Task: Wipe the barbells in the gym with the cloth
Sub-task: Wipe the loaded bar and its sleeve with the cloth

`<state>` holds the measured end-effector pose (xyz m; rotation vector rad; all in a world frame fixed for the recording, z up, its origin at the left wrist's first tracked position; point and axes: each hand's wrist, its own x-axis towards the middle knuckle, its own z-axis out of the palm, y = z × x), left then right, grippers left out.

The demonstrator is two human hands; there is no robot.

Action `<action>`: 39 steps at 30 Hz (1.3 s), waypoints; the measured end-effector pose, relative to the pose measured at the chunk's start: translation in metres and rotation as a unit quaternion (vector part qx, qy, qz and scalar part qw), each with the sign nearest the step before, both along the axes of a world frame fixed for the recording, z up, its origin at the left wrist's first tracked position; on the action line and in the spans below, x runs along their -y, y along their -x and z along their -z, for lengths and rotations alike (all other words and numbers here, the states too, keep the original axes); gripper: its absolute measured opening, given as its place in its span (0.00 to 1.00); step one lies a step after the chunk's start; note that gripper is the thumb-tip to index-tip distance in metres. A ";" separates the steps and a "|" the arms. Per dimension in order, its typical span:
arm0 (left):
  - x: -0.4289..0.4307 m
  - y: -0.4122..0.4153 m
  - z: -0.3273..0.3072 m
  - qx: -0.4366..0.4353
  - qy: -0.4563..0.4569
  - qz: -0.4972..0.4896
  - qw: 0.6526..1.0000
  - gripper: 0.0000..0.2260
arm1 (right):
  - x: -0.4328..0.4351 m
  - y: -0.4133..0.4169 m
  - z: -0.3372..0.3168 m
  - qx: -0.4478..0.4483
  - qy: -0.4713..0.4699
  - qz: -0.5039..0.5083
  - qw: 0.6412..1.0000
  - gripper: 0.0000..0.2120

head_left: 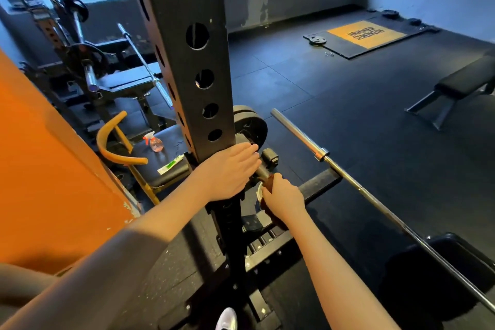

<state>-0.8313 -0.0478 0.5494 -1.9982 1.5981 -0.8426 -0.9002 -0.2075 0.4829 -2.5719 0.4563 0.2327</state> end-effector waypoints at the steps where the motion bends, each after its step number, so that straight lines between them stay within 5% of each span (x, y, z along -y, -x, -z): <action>1: 0.000 0.000 0.000 0.004 0.003 0.000 1.000 0.23 | 0.001 0.012 0.001 0.010 -0.001 0.010 1.000 0.16; 7: 0.001 0.000 -0.001 0.009 0.016 -0.002 1.000 0.24 | 0.018 0.106 0.017 0.026 0.085 0.041 0.995 0.20; 17: 0.001 0.001 -0.003 -0.018 -0.022 -0.042 0.999 0.28 | 0.006 0.061 0.017 0.032 0.132 0.033 0.990 0.15; 21: 0.002 0.004 -0.004 -0.038 -0.033 -0.058 0.997 0.27 | 0.012 0.084 0.017 0.055 0.082 0.038 0.994 0.20; 27: 0.007 0.013 0.000 -0.072 -0.016 -0.112 0.991 0.27 | 0.027 0.140 0.028 0.050 0.137 0.049 0.988 0.24; 31: 0.021 0.037 0.012 -0.116 0.008 -0.154 0.981 0.25 | 0.023 0.114 0.021 0.054 0.101 0.038 0.993 0.17; 35: 0.033 0.065 0.047 -0.242 0.001 -0.098 0.965 0.25 | 0.031 0.142 0.021 0.048 0.059 0.051 0.996 0.24; 39: 0.044 0.080 0.076 -0.338 0.006 -0.122 0.933 0.31 | 0.039 0.202 0.028 0.029 0.169 0.069 0.983 0.26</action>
